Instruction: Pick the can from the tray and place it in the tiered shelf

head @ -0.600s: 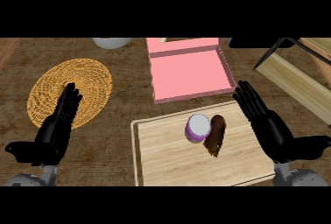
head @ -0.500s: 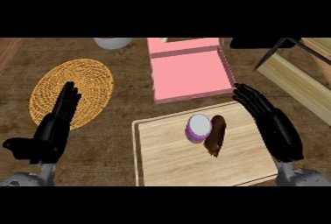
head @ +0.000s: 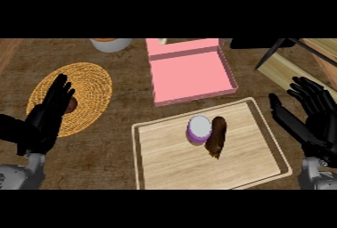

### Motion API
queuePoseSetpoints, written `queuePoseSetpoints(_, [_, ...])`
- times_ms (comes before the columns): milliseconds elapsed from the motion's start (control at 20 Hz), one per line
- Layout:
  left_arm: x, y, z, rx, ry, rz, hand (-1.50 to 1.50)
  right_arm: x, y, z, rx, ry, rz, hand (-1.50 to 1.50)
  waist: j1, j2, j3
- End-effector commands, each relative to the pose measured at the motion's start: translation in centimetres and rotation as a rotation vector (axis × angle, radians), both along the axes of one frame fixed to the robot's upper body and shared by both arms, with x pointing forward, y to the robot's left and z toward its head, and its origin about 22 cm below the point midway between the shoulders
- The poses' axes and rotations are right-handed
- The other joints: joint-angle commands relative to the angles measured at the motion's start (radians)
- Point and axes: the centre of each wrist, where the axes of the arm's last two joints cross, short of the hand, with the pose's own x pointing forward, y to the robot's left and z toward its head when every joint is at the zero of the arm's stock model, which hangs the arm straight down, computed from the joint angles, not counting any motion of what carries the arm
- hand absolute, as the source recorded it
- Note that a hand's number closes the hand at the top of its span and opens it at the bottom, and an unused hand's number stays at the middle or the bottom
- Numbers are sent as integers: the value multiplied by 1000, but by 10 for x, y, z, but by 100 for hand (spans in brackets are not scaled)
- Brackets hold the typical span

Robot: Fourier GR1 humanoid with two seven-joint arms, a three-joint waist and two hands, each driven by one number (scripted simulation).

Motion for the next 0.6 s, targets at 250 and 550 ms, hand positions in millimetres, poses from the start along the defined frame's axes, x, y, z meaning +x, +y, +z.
queuePoseSetpoints(250, [24, -2, 8, -18, 57, -31, 0, -43, 44, 65, -84, -6, 103, -150, 28, -1, 1])
queuePoseSetpoints(550, [26, -1, 7, 8, 33, -41, 0, -51, 54, 56, -297, 418, 266, -150, 40, 0, -6])
